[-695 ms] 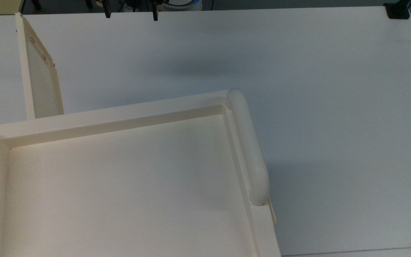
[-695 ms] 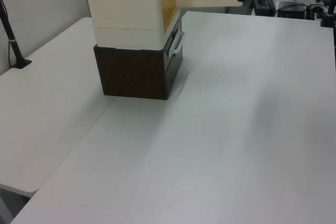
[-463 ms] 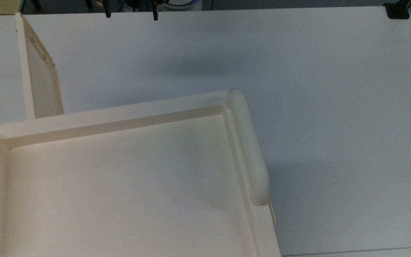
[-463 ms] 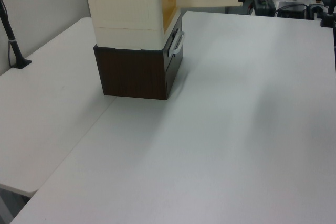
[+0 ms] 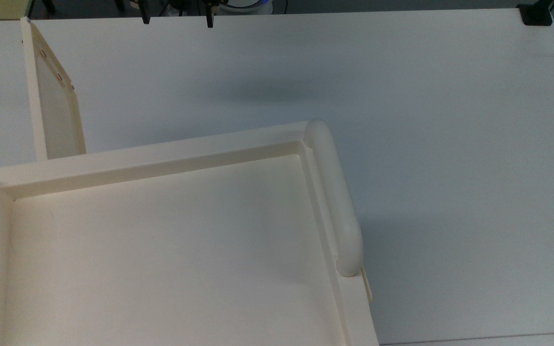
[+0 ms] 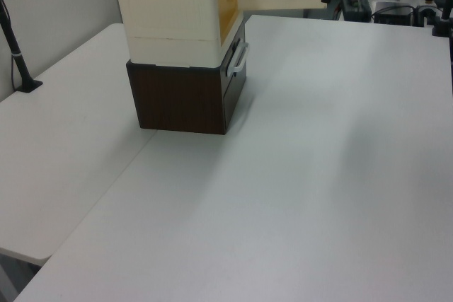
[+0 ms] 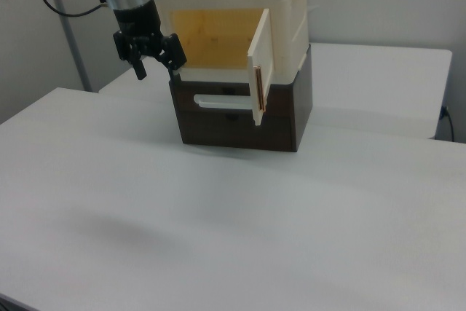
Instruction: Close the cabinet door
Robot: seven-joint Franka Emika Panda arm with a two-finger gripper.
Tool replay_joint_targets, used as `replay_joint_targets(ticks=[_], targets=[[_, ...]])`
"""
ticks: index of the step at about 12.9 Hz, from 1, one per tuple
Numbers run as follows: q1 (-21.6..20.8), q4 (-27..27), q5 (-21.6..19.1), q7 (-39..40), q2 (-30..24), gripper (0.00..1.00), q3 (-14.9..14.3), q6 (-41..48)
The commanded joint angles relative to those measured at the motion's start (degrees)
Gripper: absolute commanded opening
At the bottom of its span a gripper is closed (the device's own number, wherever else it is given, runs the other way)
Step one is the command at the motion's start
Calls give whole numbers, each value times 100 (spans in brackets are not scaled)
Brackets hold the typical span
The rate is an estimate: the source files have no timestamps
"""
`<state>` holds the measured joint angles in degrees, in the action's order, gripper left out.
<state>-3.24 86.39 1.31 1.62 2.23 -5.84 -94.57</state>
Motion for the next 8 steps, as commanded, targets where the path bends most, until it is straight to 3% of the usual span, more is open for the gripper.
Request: replay_joint_targets(ticks=[1, 8], targets=[[-54, 159, 80, -74, -152, 100, 4, 70], [-36, 177, 80, -117, -170, 100, 4, 202]])
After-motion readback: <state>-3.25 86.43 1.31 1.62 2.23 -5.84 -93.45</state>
